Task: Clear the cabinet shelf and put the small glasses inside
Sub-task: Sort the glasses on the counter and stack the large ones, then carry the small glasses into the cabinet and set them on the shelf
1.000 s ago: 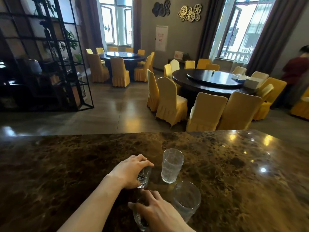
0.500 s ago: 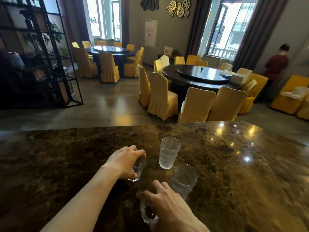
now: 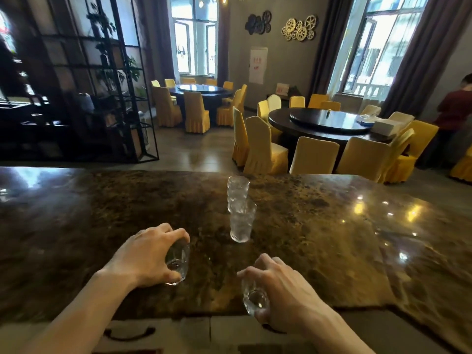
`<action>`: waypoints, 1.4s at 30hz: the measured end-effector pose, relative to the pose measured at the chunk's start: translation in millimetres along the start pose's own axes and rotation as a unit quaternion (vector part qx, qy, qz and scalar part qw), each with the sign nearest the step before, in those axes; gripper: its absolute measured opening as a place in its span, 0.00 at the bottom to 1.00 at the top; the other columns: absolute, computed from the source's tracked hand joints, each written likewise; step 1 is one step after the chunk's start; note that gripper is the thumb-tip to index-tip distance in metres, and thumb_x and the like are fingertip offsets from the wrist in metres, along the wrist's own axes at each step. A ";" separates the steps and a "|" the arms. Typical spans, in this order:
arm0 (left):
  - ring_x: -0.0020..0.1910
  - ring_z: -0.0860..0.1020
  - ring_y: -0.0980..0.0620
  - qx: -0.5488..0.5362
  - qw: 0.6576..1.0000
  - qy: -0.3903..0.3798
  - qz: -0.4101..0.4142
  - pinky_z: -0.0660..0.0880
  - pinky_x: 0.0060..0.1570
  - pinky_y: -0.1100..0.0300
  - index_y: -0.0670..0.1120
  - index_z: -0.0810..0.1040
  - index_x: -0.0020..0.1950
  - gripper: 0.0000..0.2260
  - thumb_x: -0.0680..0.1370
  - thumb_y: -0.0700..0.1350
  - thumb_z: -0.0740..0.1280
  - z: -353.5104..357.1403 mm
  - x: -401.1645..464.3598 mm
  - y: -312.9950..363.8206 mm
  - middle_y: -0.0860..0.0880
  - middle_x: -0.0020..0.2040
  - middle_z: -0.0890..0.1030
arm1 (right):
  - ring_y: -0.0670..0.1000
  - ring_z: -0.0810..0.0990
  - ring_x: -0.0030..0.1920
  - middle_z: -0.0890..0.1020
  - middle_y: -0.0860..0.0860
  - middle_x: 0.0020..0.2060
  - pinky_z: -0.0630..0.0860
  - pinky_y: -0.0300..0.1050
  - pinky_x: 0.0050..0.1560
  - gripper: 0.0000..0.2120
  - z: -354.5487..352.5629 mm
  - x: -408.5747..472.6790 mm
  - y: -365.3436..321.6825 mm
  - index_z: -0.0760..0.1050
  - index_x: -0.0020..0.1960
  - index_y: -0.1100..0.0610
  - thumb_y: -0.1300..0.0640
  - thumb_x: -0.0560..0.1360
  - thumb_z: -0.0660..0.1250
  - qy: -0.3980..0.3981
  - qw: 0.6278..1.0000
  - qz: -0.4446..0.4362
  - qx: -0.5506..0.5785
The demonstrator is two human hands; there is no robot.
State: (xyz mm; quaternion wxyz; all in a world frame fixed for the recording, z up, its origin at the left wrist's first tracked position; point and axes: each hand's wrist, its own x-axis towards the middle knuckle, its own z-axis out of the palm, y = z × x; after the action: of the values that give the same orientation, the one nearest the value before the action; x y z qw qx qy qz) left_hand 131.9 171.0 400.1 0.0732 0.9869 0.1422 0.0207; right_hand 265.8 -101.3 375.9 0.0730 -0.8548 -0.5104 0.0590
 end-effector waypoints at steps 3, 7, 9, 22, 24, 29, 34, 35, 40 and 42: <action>0.54 0.75 0.58 0.007 1.000 -0.002 -0.014 0.77 0.56 0.58 0.66 0.68 0.66 0.33 0.64 0.65 0.76 6.0 -45.6 35.6 0.63 0.57 0.72 | 0.50 0.73 0.57 0.72 0.45 0.60 0.78 0.47 0.53 0.36 -5.8 -43.1 9.2 0.67 0.71 0.38 0.45 0.67 0.78 0.004 1.000 0.015 -0.015; 0.52 0.73 0.58 0.014 1.000 0.001 -0.017 0.75 0.53 0.62 0.66 0.67 0.66 0.33 0.64 0.66 0.76 14.8 -90.0 62.9 0.63 0.56 0.71 | 0.50 0.74 0.58 0.73 0.46 0.58 0.79 0.49 0.55 0.36 -16.8 -84.5 16.1 0.69 0.70 0.38 0.45 0.66 0.80 0.003 0.999 0.049 -0.012; 0.52 0.73 0.59 0.015 1.000 -0.003 -0.014 0.74 0.52 0.63 0.67 0.68 0.66 0.33 0.64 0.65 0.76 16.7 -106.0 69.6 0.63 0.55 0.71 | 0.50 0.74 0.58 0.73 0.46 0.58 0.78 0.49 0.57 0.36 -25.2 -100.1 16.8 0.69 0.70 0.37 0.46 0.66 0.80 0.003 0.998 0.067 -0.015; 0.56 0.73 0.57 -0.007 1.000 0.002 0.002 0.76 0.55 0.58 0.66 0.68 0.64 0.31 0.64 0.64 0.76 13.2 -153.3 58.9 0.61 0.57 0.72 | 0.49 0.74 0.58 0.72 0.45 0.58 0.78 0.46 0.54 0.35 -25.3 -125.3 -27.2 0.69 0.69 0.36 0.45 0.66 0.79 0.018 0.993 0.117 -0.006; 0.56 0.73 0.56 -0.010 1.000 -0.001 -0.001 0.75 0.55 0.58 0.66 0.68 0.64 0.31 0.64 0.64 0.76 20.2 -157.8 52.4 0.60 0.57 0.72 | 0.50 0.74 0.59 0.72 0.46 0.59 0.78 0.46 0.55 0.36 -17.5 -123.1 -36.3 0.69 0.70 0.37 0.46 0.66 0.79 0.015 0.993 0.119 -0.007; 0.58 0.74 0.56 -0.032 0.999 -0.024 -0.014 0.77 0.57 0.57 0.66 0.67 0.66 0.32 0.66 0.64 0.77 65.3 -170.9 37.5 0.60 0.61 0.72 | 0.50 0.72 0.60 0.71 0.46 0.61 0.79 0.50 0.56 0.38 23.4 -114.9 -56.1 0.67 0.71 0.37 0.47 0.66 0.80 -0.012 0.992 0.123 -0.022; 0.59 0.73 0.56 -0.047 0.996 -0.079 -0.019 0.76 0.57 0.57 0.66 0.65 0.66 0.33 0.66 0.62 0.77 136.0 -181.7 21.1 0.59 0.61 0.72 | 0.52 0.72 0.63 0.71 0.48 0.64 0.79 0.50 0.58 0.39 94.8 -107.9 -67.0 0.66 0.73 0.37 0.48 0.67 0.80 -0.047 0.990 0.132 -0.003; 0.59 0.73 0.55 -0.047 0.995 -0.089 -0.014 0.76 0.57 0.56 0.66 0.65 0.66 0.33 0.66 0.61 0.77 150.2 -182.8 17.0 0.59 0.61 0.72 | 0.52 0.72 0.64 0.71 0.48 0.64 0.79 0.50 0.57 0.39 111.7 -107.5 -67.7 0.65 0.73 0.38 0.48 0.68 0.80 -0.051 0.990 0.130 0.003; 0.62 0.73 0.51 -0.045 0.991 -0.122 -0.023 0.78 0.56 0.51 0.65 0.63 0.69 0.34 0.67 0.62 0.75 238.9 -175.7 -4.9 0.56 0.65 0.71 | 0.59 0.69 0.69 0.68 0.53 0.72 0.76 0.54 0.61 0.35 216.2 -97.2 -55.4 0.64 0.73 0.39 0.47 0.71 0.76 -0.062 0.986 0.150 0.030; 0.64 0.72 0.50 -0.043 0.989 -0.141 -0.031 0.77 0.57 0.50 0.65 0.64 0.71 0.35 0.67 0.63 0.75 278.7 -167.6 -11.8 0.56 0.66 0.69 | 0.61 0.66 0.72 0.66 0.54 0.73 0.75 0.56 0.62 0.34 261.6 -91.1 -46.2 0.63 0.73 0.41 0.47 0.72 0.75 -0.077 0.984 0.153 0.042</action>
State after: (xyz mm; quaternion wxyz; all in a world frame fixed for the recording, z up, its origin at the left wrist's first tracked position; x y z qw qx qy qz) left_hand -14.9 95.9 119.4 0.1355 0.9710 0.1598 -0.1149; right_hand 137.0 -143.1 129.9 0.0590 -0.9118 -0.3752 0.1564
